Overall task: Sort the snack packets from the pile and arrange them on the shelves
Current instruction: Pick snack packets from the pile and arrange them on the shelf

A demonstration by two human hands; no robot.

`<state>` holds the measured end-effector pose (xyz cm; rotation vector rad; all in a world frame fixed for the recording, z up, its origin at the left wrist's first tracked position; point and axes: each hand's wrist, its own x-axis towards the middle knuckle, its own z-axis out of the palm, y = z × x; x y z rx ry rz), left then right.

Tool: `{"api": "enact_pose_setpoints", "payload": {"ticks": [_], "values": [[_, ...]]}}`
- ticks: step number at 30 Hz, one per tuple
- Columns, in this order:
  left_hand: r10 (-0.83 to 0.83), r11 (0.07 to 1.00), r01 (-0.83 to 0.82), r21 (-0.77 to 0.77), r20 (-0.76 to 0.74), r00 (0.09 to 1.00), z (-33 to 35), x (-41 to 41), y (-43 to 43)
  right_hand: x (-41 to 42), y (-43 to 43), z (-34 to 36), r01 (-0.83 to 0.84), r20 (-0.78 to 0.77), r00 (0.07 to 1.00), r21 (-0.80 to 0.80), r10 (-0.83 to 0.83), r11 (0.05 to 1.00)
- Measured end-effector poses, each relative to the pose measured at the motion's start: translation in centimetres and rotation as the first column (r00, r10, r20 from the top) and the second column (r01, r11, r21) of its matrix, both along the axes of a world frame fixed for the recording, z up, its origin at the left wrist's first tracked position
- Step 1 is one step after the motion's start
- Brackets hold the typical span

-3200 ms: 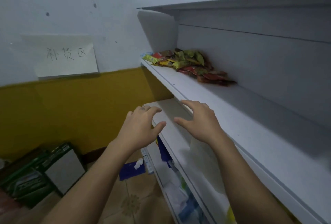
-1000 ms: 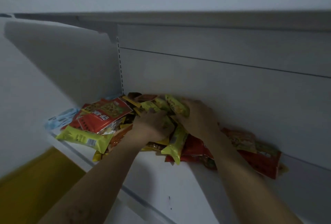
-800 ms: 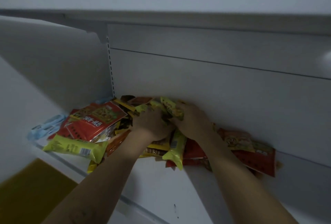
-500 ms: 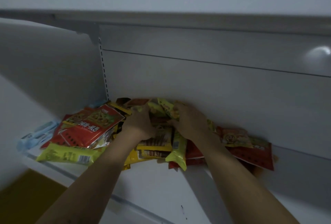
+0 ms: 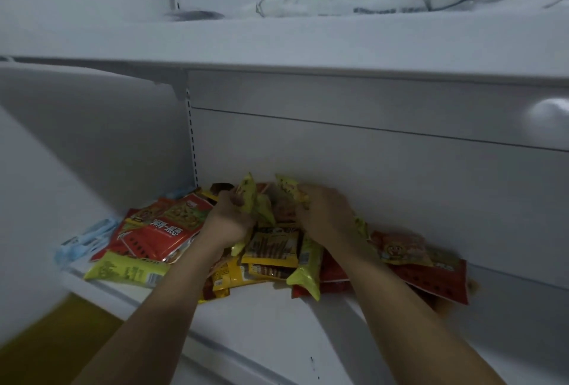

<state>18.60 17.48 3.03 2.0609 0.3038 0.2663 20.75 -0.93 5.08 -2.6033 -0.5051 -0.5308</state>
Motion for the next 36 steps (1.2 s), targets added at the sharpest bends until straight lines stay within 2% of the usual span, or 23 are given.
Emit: {"api": "enact_pose_setpoints", "payload": {"ticks": [3,6,9,11,12,14,20,25,32,36], "values": [[-0.004,0.973,0.039,-0.227,0.153,0.988,0.0,-0.7,-0.7,-1.4,-0.9,0.8,-0.062,0.002,0.998,0.282,0.064,0.957],[-0.055,0.855,0.16,-0.493,0.22,0.974,0.0,-1.0,-1.8,-2.8,-1.7,1.0,-0.115,0.016,0.992,0.492,0.124,0.863],[-0.111,0.758,0.229,-0.611,0.225,0.968,0.2,-1.3,-3.3,-3.7,-2.0,0.3,-0.111,-0.037,0.981,0.7,0.191,0.706],[-0.169,0.702,0.276,-0.657,0.223,0.96,0.2,-1.5,-4.1,-3.9,-2.2,-0.4,-0.042,-0.099,0.972,0.818,0.212,0.574],[-0.169,0.685,0.273,-0.676,0.217,0.961,0.3,-1.7,-4.4,-4.0,-2.2,-0.8,-0.012,-0.132,0.965,0.842,0.228,0.54],[-0.142,0.672,0.247,-0.698,0.207,0.968,0.5,-1.9,-5.0,-4.4,-2.3,-1.4,-0.007,-0.174,0.949,0.824,0.264,0.567],[-0.194,0.61,0.32,-0.724,0.255,0.947,0.2,-2.1,-6.9,-5.4,-2.8,-2.8,-0.088,-0.167,0.936,0.744,0.311,0.662],[-0.153,0.646,0.3,-0.702,0.267,0.952,-0.6,-2.7,-7.4,-6.1,-3.8,-3.2,-0.116,-0.245,0.89,0.695,0.386,0.71],[-0.132,0.677,0.253,-0.691,0.224,0.965,-0.7,-3.1,-8.0,-6.5,-4.0,-3.8,-0.126,-0.22,0.918,0.627,0.33,0.769],[-0.131,0.672,0.24,-0.701,0.206,0.97,-0.7,-3.2,-7.5,-6.4,-3.8,-3.6,-0.135,-0.242,0.898,0.644,0.368,0.753]]}}
